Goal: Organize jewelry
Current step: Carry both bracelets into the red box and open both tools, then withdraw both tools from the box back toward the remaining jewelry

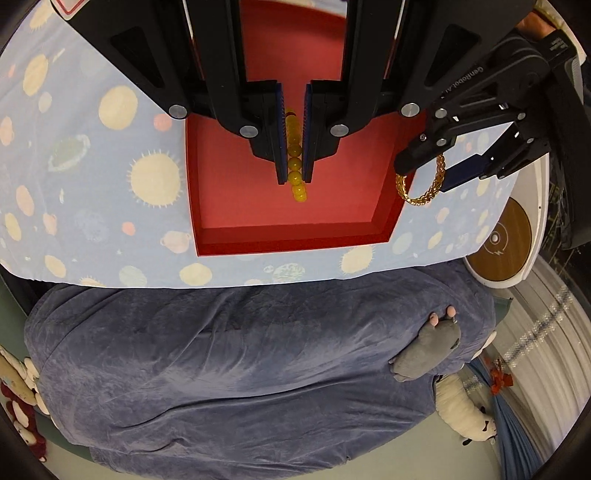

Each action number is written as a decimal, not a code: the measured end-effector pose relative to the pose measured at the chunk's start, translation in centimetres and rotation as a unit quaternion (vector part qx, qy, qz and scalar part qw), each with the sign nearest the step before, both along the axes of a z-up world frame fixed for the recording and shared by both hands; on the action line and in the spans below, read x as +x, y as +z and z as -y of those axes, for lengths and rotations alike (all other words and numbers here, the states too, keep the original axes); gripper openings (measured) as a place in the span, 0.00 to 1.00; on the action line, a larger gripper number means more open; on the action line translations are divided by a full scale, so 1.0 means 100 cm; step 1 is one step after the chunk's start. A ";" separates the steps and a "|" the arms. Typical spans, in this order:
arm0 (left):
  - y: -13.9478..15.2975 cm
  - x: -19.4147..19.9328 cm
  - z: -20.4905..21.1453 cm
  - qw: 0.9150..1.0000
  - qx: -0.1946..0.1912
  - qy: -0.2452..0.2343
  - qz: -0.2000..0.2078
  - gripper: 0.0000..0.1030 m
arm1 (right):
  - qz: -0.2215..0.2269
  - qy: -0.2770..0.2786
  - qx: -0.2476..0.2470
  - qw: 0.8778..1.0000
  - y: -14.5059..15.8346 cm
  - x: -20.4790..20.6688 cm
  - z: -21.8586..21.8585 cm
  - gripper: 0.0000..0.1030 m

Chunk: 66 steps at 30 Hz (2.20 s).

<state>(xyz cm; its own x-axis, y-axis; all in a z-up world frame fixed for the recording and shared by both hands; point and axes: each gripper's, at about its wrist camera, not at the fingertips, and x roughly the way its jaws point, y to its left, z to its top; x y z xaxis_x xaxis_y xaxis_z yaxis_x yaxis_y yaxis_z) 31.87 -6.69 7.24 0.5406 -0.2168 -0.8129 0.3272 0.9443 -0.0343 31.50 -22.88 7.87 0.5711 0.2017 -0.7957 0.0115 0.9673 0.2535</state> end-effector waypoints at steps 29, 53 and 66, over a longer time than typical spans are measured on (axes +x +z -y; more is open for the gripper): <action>0.021 -0.024 -0.027 0.998 -0.019 0.050 0.037 0.76 | 0.032 -0.040 -0.081 0.995 0.015 -0.048 0.026 0.44; -0.042 -0.258 -0.076 0.996 -0.010 0.083 -0.020 0.76 | -0.056 -0.071 -0.077 0.993 -0.057 -0.295 -0.013 0.47; -0.054 -0.273 -0.084 0.995 -0.010 0.096 -0.022 0.76 | -0.062 -0.073 -0.081 0.992 -0.070 -0.294 -0.015 0.47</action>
<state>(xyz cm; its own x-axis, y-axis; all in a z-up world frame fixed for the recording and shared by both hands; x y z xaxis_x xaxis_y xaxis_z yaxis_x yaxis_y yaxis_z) 4.55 1.67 1.87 0.5369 -0.1305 -0.8335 0.1393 0.9881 -0.0649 2.13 -21.33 0.87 0.4813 -0.0120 -0.8764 0.1757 0.9809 0.0830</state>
